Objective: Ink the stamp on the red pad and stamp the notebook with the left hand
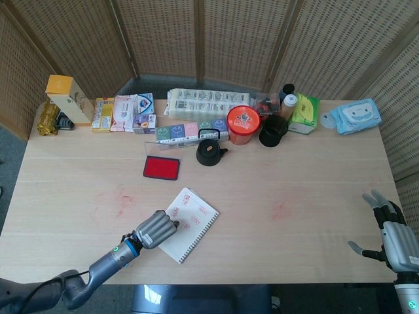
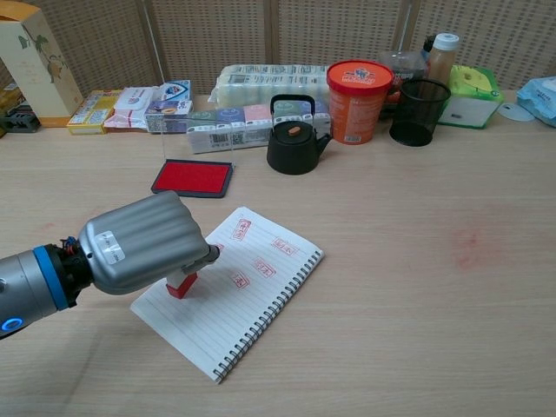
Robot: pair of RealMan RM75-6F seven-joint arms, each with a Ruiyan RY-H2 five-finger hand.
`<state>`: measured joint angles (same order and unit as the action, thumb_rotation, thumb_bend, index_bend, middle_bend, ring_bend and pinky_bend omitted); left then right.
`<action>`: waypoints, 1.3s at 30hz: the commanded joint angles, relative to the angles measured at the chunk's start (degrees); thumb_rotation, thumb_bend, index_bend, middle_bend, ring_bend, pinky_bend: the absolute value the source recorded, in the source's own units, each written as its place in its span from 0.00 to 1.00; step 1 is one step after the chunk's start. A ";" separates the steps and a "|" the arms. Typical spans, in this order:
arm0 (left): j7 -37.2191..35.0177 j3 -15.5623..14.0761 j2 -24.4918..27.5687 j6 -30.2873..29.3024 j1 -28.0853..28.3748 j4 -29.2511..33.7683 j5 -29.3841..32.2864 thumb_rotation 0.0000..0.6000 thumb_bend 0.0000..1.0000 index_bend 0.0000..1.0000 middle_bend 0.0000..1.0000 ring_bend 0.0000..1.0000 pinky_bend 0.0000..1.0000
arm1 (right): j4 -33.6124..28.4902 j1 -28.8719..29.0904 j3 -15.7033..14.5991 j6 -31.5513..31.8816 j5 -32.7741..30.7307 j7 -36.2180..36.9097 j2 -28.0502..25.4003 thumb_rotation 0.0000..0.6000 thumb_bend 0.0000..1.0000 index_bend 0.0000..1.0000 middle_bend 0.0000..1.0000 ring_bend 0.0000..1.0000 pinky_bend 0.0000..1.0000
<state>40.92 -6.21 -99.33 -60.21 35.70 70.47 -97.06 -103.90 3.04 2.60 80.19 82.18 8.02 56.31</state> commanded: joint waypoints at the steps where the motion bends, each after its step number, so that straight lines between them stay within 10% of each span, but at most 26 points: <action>1: -0.09 0.11 -0.05 0.01 -0.01 -0.01 -0.02 1.00 0.38 0.63 1.00 1.00 1.00 | 0.03 -0.03 -0.04 0.03 0.03 -0.03 0.03 1.00 0.10 0.00 0.00 0.00 0.00; 16: 0.92 1.46 0.91 -0.87 -0.01 1.71 -0.18 1.00 0.38 0.63 1.00 1.00 1.00 | 0.00 -0.22 -0.17 0.32 0.36 -0.05 0.05 1.00 0.10 0.00 0.00 0.00 0.00; 30: 2.97 10.13 14.26 -8.49 0.47 18.28 0.97 1.00 0.39 0.63 1.00 1.00 1.00 | -0.10 -0.20 -0.37 0.21 0.53 -0.75 0.31 1.00 0.10 0.00 0.00 0.00 0.00; 39: -1.98 10.08 14.99 -6.26 -1.25 12.91 7.21 1.00 0.38 0.63 1.00 1.00 1.00 | -0.12 -0.20 -0.42 0.16 0.49 -1.02 0.41 1.00 0.10 0.00 0.00 0.00 0.00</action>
<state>40.47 4.05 -83.91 -67.41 35.02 85.49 -91.58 -104.02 2.84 2.17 80.35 82.67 6.99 56.72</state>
